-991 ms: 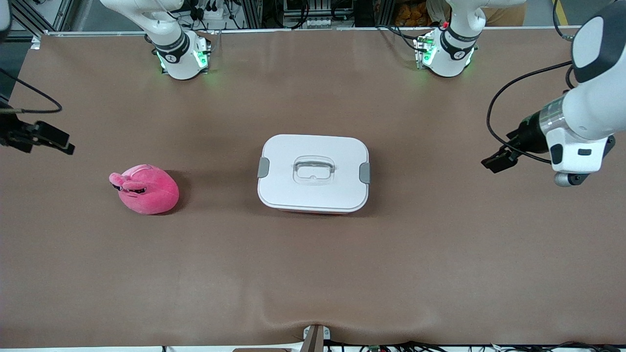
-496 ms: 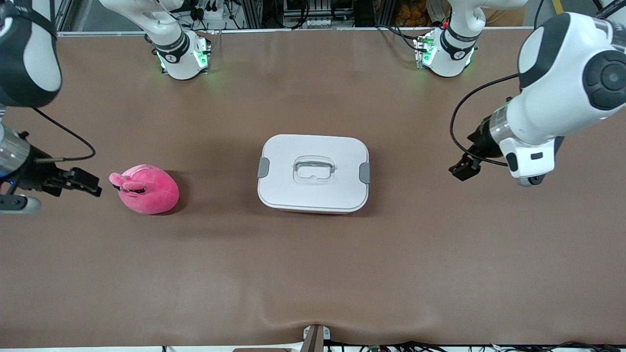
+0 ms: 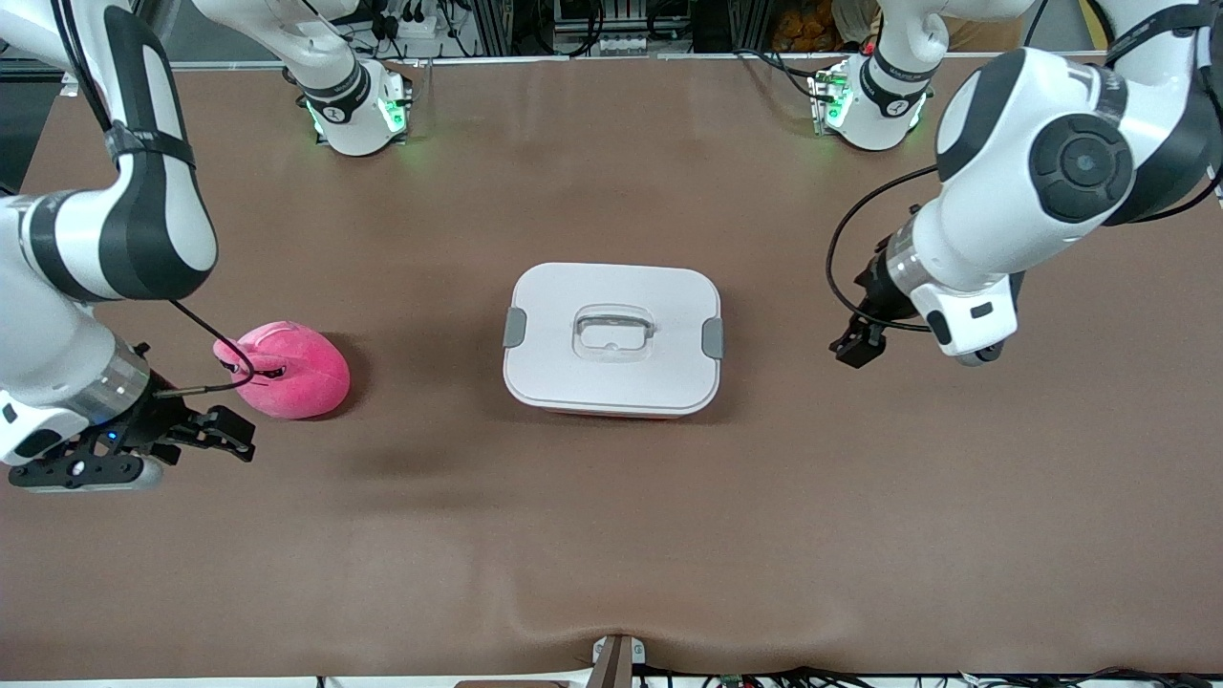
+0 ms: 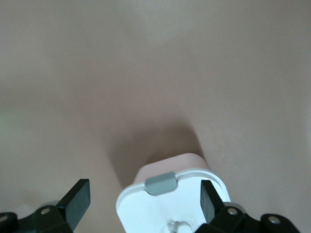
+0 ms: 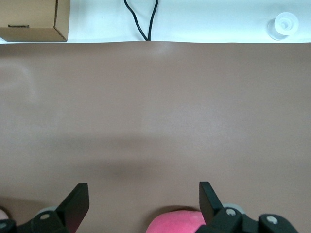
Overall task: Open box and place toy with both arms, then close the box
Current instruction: 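Lower the left gripper onto the lid handle while the right gripper descends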
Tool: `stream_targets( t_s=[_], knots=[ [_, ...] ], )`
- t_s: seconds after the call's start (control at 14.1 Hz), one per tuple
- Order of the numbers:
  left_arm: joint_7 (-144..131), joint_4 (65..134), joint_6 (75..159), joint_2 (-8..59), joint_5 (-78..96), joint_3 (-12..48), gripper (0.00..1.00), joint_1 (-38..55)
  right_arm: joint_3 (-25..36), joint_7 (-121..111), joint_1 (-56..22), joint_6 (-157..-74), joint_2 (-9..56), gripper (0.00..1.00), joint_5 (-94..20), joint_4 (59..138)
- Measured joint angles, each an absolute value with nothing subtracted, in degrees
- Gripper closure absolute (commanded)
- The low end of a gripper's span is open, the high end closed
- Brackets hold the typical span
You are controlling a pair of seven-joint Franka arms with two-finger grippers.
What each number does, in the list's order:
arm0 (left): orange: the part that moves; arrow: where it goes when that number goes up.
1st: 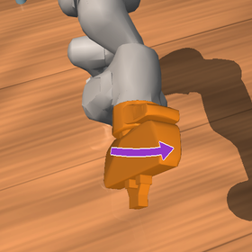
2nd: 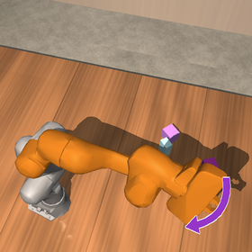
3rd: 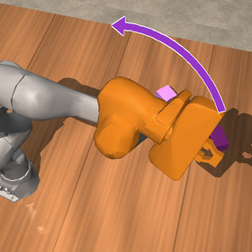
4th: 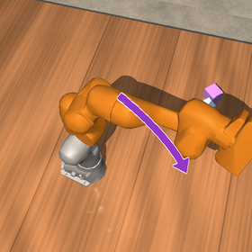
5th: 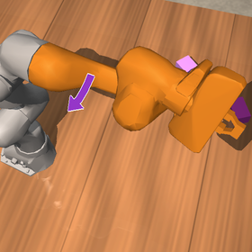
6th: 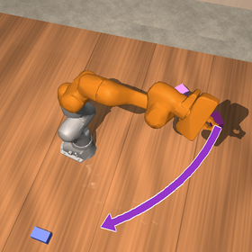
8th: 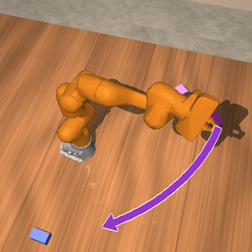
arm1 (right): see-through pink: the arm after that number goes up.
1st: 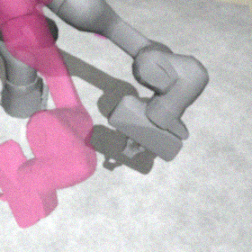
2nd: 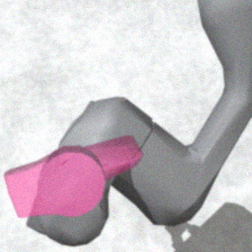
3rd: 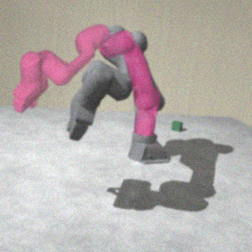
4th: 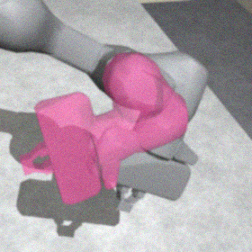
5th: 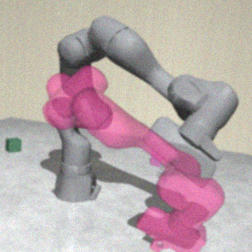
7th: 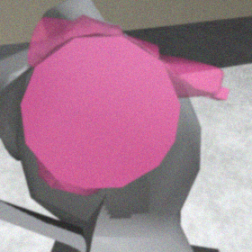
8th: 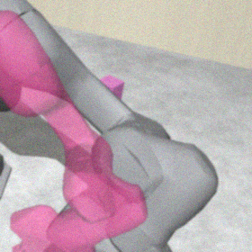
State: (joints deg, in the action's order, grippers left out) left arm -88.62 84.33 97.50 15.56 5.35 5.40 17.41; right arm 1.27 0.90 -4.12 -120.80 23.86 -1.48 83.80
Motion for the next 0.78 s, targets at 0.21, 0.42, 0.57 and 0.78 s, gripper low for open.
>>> stream_targets(
  t_s=[0.21,0.42,0.57,0.78],
  knots=[
    [-94.75,84.32,99.84,16.4,5.35,5.41,0.0,19.3,1.26,0.73,-4.64,-121.47,24.72,0.0,-1.48,83.8],
    [-100.69,84.32,102.39,17.68,5.35,5.43,0.0,21.26,1.27,-2.8,-4.77,-120.81,24.72,0.0,-1.46,84.16],
    [-103.31,84.32,103.0,18.49,5.35,5.42,0.0,22.57,1.44,-8.33,-4.75,-120.37,24.63,0.0,-1.46,85.54],
    [-107.14,84.32,104.8,19.81,5.35,5.43,0.0,24.35,1.72,-14.97,-4.72,-119.97,22.61,0.0,-1.46,89.45]
  ],
)
